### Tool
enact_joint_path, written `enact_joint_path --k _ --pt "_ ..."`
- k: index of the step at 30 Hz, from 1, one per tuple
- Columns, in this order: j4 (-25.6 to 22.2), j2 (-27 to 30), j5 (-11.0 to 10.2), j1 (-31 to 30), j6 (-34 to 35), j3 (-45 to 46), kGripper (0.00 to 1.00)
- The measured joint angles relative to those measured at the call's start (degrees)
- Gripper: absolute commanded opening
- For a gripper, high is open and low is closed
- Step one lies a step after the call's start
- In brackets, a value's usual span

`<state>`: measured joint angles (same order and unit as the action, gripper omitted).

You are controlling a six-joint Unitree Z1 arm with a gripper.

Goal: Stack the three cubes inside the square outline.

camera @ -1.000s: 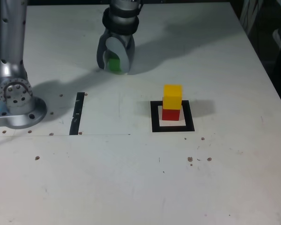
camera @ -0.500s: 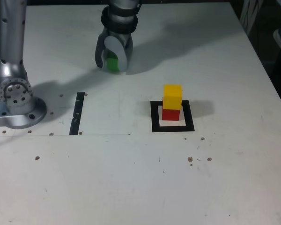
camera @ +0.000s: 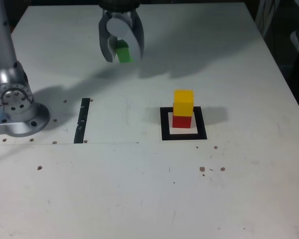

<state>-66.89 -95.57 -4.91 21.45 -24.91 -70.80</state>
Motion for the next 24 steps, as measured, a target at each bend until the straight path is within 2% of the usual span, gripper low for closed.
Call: enact_joint_path --k 3,7,12,18,24 --pt "-4.53 0.81 0.36 -5.70 5.95 -3.26 0.18" --pt "-11.94 -1.14 -1.38 -13.50 14.04 -8.43 0.19" --pt "-16.46 -4.81 -2.70 -22.12 23.08 -16.46 0.19" --pt "-22.35 -12.36 -3.22 -29.34 26.37 -27.66 0.18" --pt "-23.83 -18.41 -2.89 -33.44 28.75 -35.05 0.19"
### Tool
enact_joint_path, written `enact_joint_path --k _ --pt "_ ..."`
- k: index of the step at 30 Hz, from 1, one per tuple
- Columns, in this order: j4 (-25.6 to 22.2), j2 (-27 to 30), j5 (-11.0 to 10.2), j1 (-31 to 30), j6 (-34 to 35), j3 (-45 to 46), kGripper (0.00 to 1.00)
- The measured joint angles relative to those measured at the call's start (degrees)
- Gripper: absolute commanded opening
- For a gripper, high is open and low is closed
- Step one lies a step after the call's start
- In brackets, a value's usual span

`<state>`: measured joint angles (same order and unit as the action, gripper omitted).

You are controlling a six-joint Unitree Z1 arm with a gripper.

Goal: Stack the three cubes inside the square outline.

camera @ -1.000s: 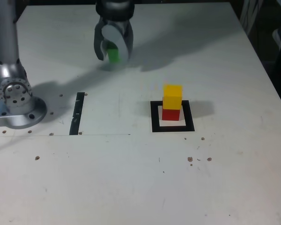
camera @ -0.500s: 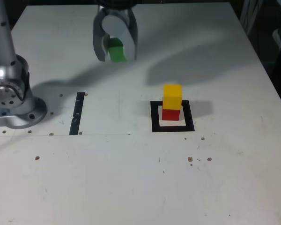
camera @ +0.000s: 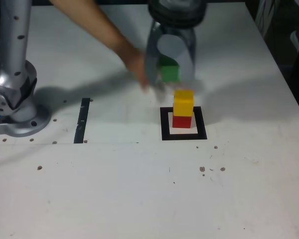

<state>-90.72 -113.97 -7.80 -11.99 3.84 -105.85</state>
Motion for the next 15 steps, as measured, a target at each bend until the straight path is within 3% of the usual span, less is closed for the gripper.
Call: enact_joint_path --k 15 --pt "-0.27 -4.29 -0.11 -2.57 0.99 -3.18 0.19"
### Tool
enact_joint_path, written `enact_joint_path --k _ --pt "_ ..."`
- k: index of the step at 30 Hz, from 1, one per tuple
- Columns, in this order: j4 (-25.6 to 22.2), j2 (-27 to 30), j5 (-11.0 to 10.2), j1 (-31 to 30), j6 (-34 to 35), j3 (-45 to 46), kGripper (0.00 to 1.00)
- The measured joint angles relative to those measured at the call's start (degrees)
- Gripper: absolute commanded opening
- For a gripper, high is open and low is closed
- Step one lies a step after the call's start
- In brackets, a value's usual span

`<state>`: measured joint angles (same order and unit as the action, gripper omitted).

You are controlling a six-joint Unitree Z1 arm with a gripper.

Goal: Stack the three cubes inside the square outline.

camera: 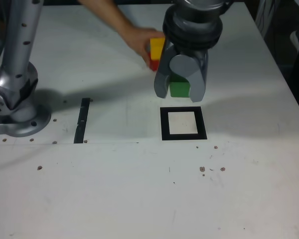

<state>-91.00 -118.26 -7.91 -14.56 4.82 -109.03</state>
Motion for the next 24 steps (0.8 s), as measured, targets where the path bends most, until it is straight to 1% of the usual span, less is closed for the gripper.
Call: enact_joint_path --k 10,16,19,24 --pt "0.00 -2.63 0.80 0.05 -0.68 -1.35 0.19" --pt "0.00 -3.05 0.88 0.05 -1.06 -1.35 0.19" --pt "0.21 -5.07 0.92 0.05 -1.94 -2.63 0.20" --pt "0.47 -9.61 1.02 0.05 -4.23 -7.48 0.22"
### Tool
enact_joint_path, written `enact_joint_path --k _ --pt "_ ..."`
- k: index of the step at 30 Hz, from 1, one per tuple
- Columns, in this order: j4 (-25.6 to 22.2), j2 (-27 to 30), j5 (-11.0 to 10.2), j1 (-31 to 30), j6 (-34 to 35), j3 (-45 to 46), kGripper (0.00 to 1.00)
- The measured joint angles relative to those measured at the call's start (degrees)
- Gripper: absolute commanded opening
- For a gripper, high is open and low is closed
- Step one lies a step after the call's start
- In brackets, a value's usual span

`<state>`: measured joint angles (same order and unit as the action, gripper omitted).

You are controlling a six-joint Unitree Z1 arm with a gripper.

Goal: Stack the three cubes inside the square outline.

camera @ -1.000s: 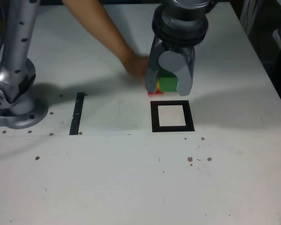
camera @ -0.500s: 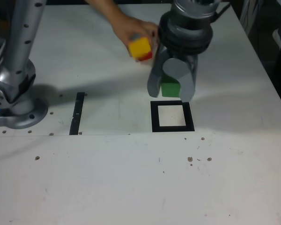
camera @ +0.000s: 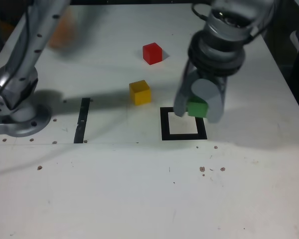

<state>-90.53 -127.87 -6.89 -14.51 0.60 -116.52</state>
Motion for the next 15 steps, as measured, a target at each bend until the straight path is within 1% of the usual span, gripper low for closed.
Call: enact_joint_path --k 4,10,13,15 --pt "0.09 -1.66 -0.16 0.00 -0.85 -2.37 0.22" --pt "0.15 -4.71 -2.02 0.01 -1.40 -4.98 0.23" --pt "0.16 -5.86 -2.42 0.07 -1.58 -5.41 0.28" --pt "0.16 -6.52 -2.43 0.23 -1.82 -5.58 0.35"
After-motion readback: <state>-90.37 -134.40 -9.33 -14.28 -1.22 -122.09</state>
